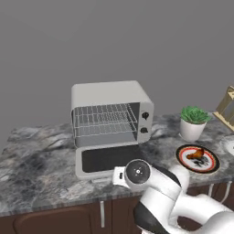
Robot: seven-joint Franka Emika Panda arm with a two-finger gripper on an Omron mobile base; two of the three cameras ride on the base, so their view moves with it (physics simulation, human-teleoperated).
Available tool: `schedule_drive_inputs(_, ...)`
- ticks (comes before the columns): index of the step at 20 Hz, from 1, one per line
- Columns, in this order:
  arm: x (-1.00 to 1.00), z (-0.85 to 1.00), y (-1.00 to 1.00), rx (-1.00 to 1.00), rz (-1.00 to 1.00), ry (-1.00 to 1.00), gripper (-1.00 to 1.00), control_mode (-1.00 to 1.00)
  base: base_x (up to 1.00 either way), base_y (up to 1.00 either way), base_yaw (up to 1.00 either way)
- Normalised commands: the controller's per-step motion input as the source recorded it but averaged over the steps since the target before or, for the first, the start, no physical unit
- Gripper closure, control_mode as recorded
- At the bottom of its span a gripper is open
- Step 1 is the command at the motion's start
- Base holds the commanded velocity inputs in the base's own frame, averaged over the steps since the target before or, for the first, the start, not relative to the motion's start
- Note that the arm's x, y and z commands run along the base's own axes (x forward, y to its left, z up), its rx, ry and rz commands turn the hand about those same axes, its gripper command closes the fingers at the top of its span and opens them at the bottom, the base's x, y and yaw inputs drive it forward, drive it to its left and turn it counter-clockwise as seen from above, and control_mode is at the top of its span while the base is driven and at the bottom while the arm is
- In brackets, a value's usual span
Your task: Open the toaster oven door. Place the bread on the top rack in the toaster oven and place the chicken drumstick on the bottom rack.
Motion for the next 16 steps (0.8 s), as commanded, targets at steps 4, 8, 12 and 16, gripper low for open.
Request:
schedule_drive_inputs(4, -0.86, 1.0, 0.21, 0.0, 0.32, -0.12, 1.0, -1.0, 0.0, 0.0, 0.0)
schedule_drive_inputs(8, 0.02, 1.0, 0.27, 0.0, 0.2, -0.18, 1.0, -1.0, 0.0, 0.0, 0.0)
schedule_drive_inputs(12, 0.58, 1.0, 0.3, 0.0, 0.1, -0.04, 1.0, -1.0, 0.0, 0.0, 0.0)
schedule_drive_inputs(16, 1.0, 0.18, 0.24, 0.0, 0.0, 0.07, 1.0, -1.0, 0.0, 0.0, 0.0)
